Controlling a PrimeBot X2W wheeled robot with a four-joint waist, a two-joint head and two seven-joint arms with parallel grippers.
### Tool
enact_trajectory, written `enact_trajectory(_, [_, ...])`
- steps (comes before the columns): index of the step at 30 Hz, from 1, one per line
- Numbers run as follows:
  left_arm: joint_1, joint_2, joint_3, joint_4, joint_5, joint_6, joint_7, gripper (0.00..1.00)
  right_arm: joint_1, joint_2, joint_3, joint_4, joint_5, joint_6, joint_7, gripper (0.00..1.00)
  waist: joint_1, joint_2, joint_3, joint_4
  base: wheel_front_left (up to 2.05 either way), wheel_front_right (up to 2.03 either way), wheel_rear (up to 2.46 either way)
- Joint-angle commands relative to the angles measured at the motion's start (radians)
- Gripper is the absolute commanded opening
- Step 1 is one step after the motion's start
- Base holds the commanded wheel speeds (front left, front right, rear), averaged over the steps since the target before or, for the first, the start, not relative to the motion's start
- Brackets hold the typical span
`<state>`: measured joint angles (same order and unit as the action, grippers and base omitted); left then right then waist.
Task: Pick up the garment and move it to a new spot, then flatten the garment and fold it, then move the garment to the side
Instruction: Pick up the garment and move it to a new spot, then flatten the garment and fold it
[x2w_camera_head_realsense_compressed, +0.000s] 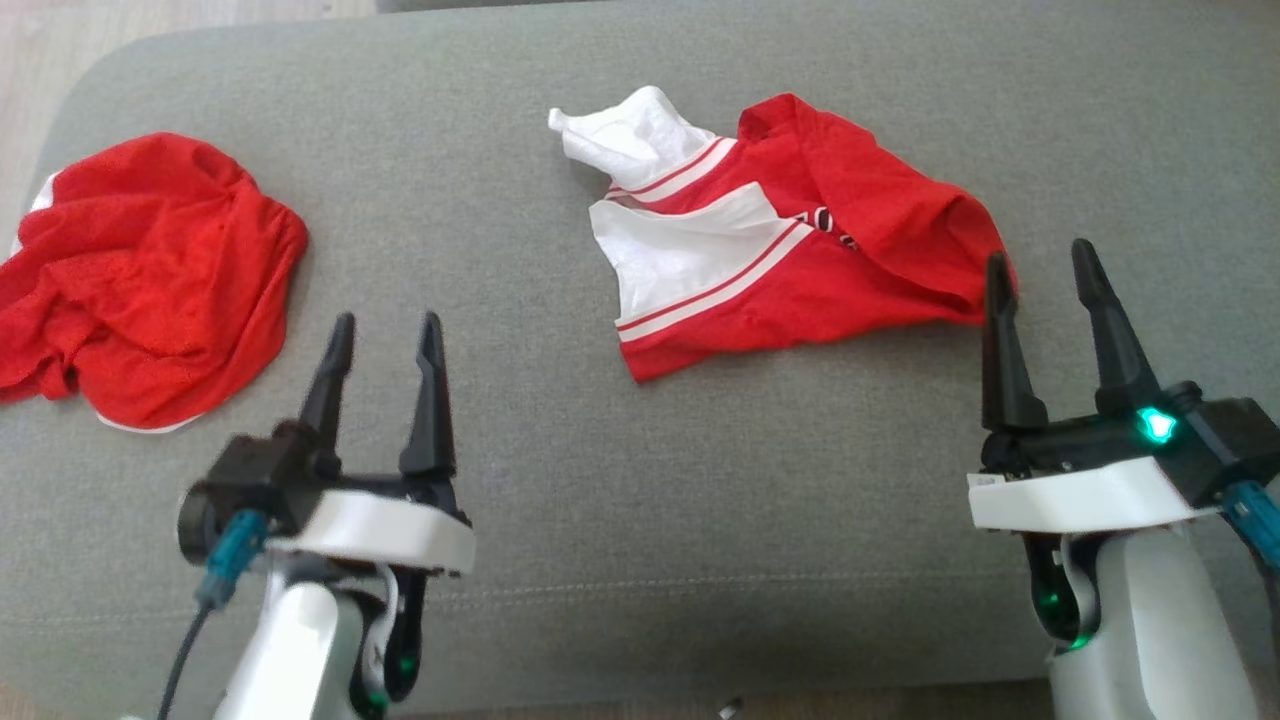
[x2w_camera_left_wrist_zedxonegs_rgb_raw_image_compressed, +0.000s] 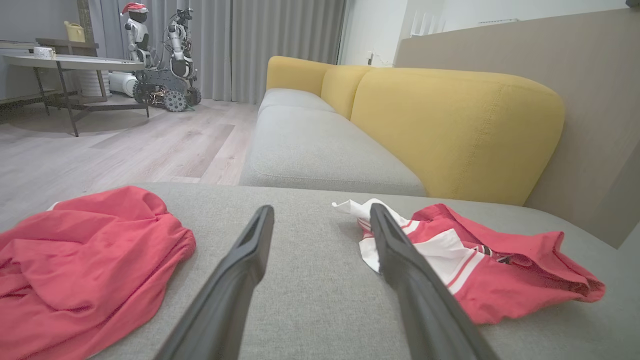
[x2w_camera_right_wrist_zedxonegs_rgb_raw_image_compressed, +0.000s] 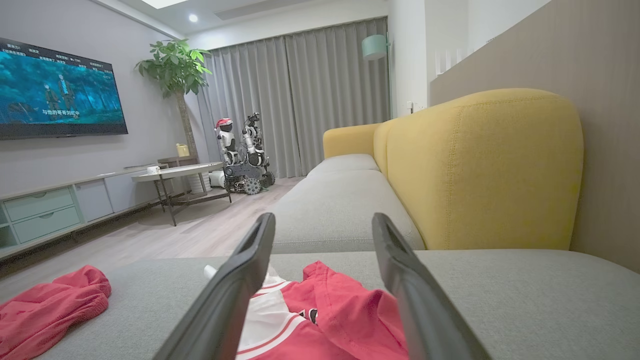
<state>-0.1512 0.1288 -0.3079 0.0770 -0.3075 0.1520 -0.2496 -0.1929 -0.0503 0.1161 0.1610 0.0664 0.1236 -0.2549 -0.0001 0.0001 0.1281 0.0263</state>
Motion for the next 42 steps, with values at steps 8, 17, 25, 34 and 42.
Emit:
enact_trajectory(8, [0.0,-0.056,0.105,-0.062,0.08,-0.076,-0.012,1.0,-0.013,0.0,0.013,-0.018,-0.027,0.007,-0.007,1.0,0.0001,-0.0001,0.015,0.011,0.0,0.0,0.0])
enact_trajectory(17, [-0.035,-0.077,0.117,-0.034,0.095,-0.118,-0.012,1.0,-0.139,-0.001,-0.029,0.115,-0.201,0.007,0.067,1.0,0.0001,-0.0001,0.096,0.05,0.0,0.0,0.0])
enact_trajectory(25, [-0.062,-0.078,0.079,-0.03,0.046,-0.1,-0.012,1.0,-0.247,-0.031,-0.068,0.258,-0.325,0.007,0.109,1.0,0.0001,-0.0001,0.149,0.103,0.0,0.0,0.0])
enact_trajectory(34, [-0.08,-0.078,0.053,-0.022,0.018,-0.084,-0.012,1.0,-0.332,-0.054,-0.102,0.385,-0.385,0.007,0.118,0.85,0.0001,-0.0001,0.183,0.135,0.0,0.0,0.0])
enact_trajectory(42, [-0.085,-0.078,0.043,-0.017,0.01,-0.075,-0.012,1.0,-0.373,-0.042,-0.163,0.392,-0.36,0.007,0.092,0.0,0.0001,-0.0001,0.187,0.14,0.0,0.0,0.0])
